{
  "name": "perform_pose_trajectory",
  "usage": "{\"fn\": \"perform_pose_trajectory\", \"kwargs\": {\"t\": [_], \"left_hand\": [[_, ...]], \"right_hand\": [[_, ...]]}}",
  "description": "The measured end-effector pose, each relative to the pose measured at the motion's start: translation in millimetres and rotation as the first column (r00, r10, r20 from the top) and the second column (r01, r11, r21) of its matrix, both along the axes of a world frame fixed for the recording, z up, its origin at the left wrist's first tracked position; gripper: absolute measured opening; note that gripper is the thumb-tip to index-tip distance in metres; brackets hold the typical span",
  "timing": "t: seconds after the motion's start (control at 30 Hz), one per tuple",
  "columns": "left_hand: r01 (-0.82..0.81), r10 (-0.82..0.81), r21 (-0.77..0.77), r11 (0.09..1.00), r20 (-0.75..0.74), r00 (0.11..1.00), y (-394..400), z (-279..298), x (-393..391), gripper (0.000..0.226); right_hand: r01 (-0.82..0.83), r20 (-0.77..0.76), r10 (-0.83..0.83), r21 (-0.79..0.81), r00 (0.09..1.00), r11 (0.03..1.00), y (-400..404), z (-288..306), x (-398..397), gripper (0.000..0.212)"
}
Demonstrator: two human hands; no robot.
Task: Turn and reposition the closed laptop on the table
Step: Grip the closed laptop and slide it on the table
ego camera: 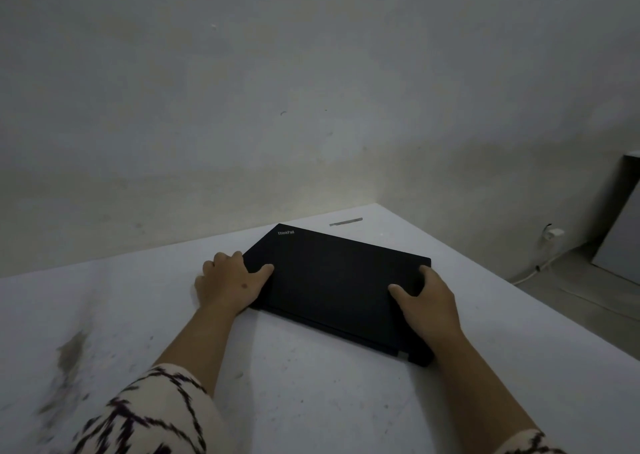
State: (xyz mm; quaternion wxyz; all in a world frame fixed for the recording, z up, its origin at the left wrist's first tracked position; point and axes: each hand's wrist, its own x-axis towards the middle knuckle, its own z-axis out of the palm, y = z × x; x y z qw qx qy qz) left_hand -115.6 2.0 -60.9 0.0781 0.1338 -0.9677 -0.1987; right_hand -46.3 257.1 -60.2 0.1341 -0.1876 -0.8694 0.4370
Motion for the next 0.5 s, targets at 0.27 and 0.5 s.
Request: {"fn": "perform_pose_trajectory", "kwargs": {"t": [0.27,0.5], "left_hand": [[-0.043,0.051,0.116,0.992,-0.060,0.997,-2.7,-3.2,-6.7,0.062],[-0.061,0.077,0.233,0.971,-0.062,0.995,-7.9,-1.5,-2.9,0.055]], "right_hand": [[-0.004,-0.007,0.004,-0.068,1.000,0.998,-0.4,3.8,1.9,0.074],[-0.018,-0.043,0.013,-0.129,0.999,0.991,0.4,5.9,2.9,0.069]]}}
